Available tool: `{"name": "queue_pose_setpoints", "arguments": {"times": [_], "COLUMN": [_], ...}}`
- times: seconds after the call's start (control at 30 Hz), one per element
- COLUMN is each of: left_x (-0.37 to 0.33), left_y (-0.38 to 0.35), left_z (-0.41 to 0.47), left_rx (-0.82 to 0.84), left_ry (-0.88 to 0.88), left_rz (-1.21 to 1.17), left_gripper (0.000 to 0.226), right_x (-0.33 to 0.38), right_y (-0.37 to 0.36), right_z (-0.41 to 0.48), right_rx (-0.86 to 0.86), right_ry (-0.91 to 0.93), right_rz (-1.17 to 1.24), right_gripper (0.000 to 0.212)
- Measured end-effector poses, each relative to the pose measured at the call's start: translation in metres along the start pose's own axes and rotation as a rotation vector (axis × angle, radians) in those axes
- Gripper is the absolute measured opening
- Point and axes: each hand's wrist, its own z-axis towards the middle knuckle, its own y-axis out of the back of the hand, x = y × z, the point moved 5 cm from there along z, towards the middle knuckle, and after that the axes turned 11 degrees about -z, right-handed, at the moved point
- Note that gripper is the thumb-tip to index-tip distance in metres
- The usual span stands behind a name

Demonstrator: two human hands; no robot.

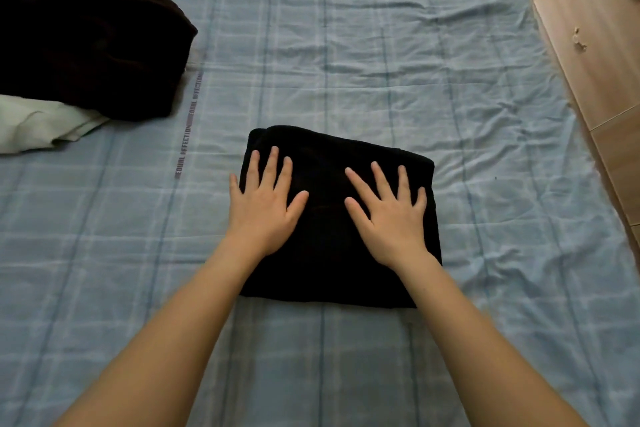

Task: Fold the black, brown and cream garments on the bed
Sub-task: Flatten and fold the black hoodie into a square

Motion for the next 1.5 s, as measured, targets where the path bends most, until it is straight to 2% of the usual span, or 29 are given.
{"name": "queue_pose_setpoints", "arguments": {"times": [0.13, 0.2, 0.3, 0.37, 0.43, 0.53, 0.67, 0.9, 1.0, 1.1, 1.27, 1.5], "left_x": [0.002, 0.010, 0.027, 0.035, 0.039, 0.041, 0.040, 0.039, 0.034, 0.027, 0.001, -0.049], "left_y": [-0.002, 0.007, 0.018, 0.023, 0.025, 0.023, 0.021, 0.020, 0.024, 0.036, 0.077, 0.185], "left_z": [0.003, -0.001, -0.014, -0.023, -0.031, -0.041, -0.045, -0.047, -0.058, -0.087, -0.157, -0.234], "left_rx": [0.013, 0.009, -0.032, -0.125, -0.179, -0.101, 0.023, 0.097, 0.102, 0.089, 0.014, -0.066], "left_ry": [-0.015, -0.064, -0.148, -0.102, 0.038, 0.195, 0.160, 0.190, 0.191, 0.225, 0.261, 0.135], "left_rz": [-0.106, -0.234, -0.450, -0.562, -0.695, -0.891, -1.072, -1.157, -1.218, -1.262, -1.304, -1.250], "left_gripper": [0.071, 0.067, 0.054, 0.049, 0.046, 0.046, 0.052, 0.064, 0.072, 0.071, 0.070, 0.071], "right_x": [0.003, -0.003, -0.029, -0.052, -0.070, -0.075, -0.070, -0.069, -0.071, -0.071, -0.062, -0.056], "right_y": [-0.003, 0.011, 0.030, 0.030, 0.022, 0.010, 0.006, 0.009, 0.018, 0.035, 0.093, 0.206], "right_z": [0.005, 0.003, -0.015, -0.039, -0.058, -0.066, -0.059, -0.050, -0.055, -0.078, -0.145, -0.236], "right_rx": [0.051, 0.058, -0.116, -0.181, -0.128, -0.001, 0.046, 0.041, 0.108, 0.186, 0.137, -0.002], "right_ry": [0.009, 0.034, 0.071, -0.011, -0.111, -0.087, -0.083, -0.102, -0.095, -0.102, -0.073, -0.028], "right_rz": [0.015, 0.103, 0.215, 0.261, 0.427, 0.770, 0.923, 1.011, 1.063, 1.100, 1.052, 1.006], "right_gripper": [0.054, 0.051, 0.048, 0.053, 0.055, 0.061, 0.063, 0.075, 0.075, 0.073, 0.071, 0.077]}}
